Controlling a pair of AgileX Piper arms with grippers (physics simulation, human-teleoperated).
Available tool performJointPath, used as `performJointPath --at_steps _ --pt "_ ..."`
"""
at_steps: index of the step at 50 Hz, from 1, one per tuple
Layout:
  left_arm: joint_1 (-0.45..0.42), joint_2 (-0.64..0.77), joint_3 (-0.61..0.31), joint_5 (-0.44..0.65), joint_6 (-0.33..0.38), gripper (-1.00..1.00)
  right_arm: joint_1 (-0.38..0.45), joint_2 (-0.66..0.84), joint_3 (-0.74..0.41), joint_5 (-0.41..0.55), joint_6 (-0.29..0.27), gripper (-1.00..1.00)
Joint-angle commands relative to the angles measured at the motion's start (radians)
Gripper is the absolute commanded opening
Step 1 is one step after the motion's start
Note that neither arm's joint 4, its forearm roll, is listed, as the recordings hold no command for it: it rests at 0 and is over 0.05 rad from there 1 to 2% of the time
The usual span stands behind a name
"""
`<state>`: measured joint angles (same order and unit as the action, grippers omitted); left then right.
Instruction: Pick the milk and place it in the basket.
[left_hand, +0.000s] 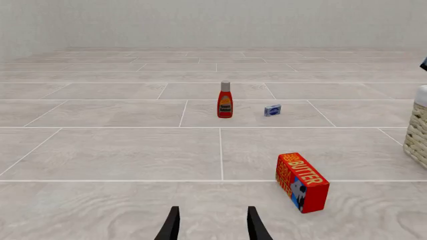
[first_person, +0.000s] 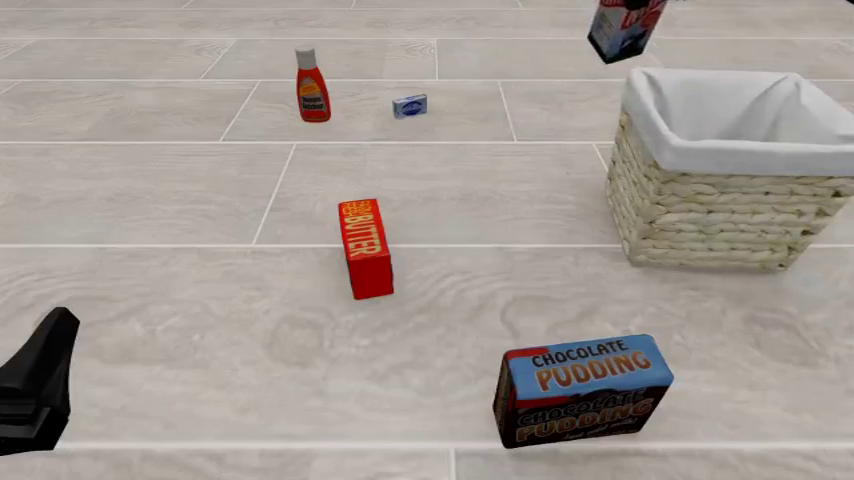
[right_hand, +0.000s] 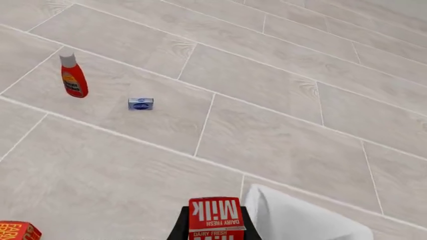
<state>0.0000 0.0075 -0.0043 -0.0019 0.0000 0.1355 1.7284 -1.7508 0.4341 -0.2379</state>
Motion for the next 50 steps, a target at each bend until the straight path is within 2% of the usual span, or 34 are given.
performJointPath --at_steps 1,18,39,41,50 --pt "0.0 0.0 0.0 0.0 0.0 1.0 -0.079 -0.048 0.018 0.001 -0.003 -1.0" --pt "0.0 0.0 0.0 0.0 0.0 1.0 -0.15 -0.091 0.129 -0.034 -0.037 -1.0" --pt "0.0 0.0 0.0 0.0 0.0 1.0 -0.227 -0.03 0.179 -0.067 -0.004 -1.0" --pt "0.0 0.0 0.0 0.0 0.0 1.0 -0.234 -0.012 0.171 -0.06 0.025 -1.0" --pt "0.0 0.0 0.0 0.0 0.0 1.0 -0.257 0.03 0.188 -0.082 0.02 -1.0"
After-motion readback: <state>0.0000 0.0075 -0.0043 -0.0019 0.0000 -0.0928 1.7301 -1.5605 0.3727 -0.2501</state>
